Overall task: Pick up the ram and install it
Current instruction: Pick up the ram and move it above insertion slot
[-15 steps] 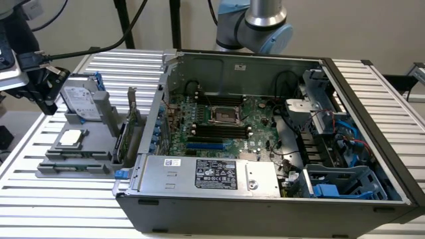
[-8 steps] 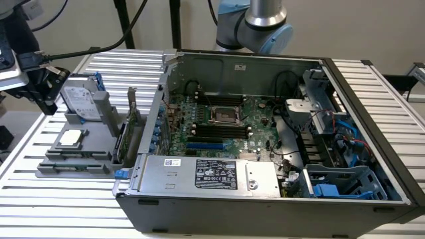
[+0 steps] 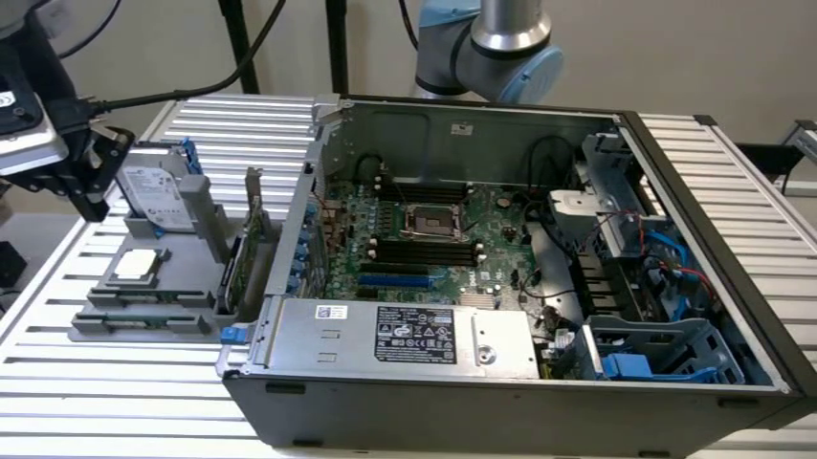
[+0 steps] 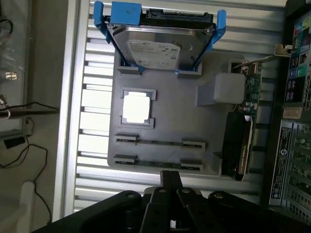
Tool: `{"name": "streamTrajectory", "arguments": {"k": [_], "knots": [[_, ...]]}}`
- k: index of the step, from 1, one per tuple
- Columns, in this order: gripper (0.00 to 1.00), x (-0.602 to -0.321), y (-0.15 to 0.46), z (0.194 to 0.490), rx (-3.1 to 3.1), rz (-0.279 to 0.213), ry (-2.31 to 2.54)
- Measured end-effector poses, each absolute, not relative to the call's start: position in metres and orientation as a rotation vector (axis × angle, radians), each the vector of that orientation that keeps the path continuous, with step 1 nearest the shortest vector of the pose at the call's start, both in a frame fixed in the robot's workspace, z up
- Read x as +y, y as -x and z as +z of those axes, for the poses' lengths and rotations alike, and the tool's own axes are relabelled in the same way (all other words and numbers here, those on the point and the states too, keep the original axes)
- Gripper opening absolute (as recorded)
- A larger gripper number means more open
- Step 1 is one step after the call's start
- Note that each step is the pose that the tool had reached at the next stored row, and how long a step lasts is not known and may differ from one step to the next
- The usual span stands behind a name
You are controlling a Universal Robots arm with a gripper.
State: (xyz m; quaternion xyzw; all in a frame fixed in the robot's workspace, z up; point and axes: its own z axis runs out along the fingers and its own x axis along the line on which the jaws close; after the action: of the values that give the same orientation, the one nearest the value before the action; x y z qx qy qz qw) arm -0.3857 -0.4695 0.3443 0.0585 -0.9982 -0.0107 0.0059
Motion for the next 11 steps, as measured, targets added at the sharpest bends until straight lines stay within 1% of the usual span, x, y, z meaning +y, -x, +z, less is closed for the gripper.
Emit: {"name": "streamTrajectory", "arguments": {"k": [11], "knots": [[0.11,-0.4695,0.3857,0.3416,-3.088,-0.032,-0.495]]}}
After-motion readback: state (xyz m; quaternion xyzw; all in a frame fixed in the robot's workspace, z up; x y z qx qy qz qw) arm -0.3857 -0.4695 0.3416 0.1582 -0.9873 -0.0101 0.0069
